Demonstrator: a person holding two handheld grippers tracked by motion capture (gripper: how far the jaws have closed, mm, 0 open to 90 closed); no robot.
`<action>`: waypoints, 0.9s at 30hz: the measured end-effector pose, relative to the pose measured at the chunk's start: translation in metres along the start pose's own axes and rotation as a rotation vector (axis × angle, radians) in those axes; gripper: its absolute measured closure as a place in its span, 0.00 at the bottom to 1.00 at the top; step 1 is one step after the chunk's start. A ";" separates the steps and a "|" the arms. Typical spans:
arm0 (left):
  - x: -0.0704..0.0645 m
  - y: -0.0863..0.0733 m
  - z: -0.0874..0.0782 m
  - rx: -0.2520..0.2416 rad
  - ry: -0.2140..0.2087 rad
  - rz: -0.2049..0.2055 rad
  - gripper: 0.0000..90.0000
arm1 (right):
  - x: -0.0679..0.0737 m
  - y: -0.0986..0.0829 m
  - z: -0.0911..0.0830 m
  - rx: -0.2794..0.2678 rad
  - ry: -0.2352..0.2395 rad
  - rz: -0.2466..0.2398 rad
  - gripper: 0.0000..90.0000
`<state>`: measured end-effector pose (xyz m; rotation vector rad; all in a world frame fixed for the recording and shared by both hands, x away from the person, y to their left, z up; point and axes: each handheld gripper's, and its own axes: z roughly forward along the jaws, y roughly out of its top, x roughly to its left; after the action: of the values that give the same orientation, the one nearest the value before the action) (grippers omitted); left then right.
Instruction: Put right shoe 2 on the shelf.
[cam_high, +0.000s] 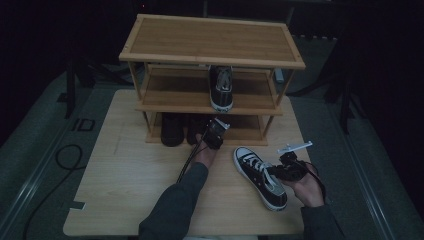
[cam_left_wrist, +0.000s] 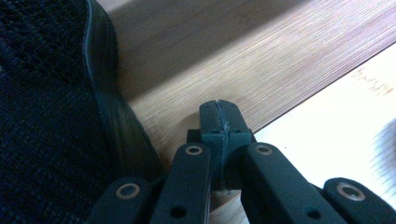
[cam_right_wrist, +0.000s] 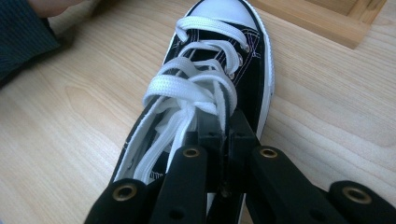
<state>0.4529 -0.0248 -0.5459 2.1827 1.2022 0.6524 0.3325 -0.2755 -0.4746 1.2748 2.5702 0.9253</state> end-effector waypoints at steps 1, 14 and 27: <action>0.000 0.000 0.000 0.000 -0.001 -0.001 1.00 | 0.000 0.000 -0.001 -0.002 0.008 0.002 0.98; 0.000 0.000 0.000 0.000 -0.002 0.000 1.00 | -0.001 0.007 -0.015 -0.025 0.031 -0.012 0.98; 0.000 0.000 0.000 -0.001 0.000 -0.002 1.00 | -0.002 0.018 -0.032 -0.051 0.039 -0.037 0.98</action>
<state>0.4529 -0.0248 -0.5460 2.1809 1.2034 0.6521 0.3341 -0.2836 -0.4393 1.2033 2.5721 1.0116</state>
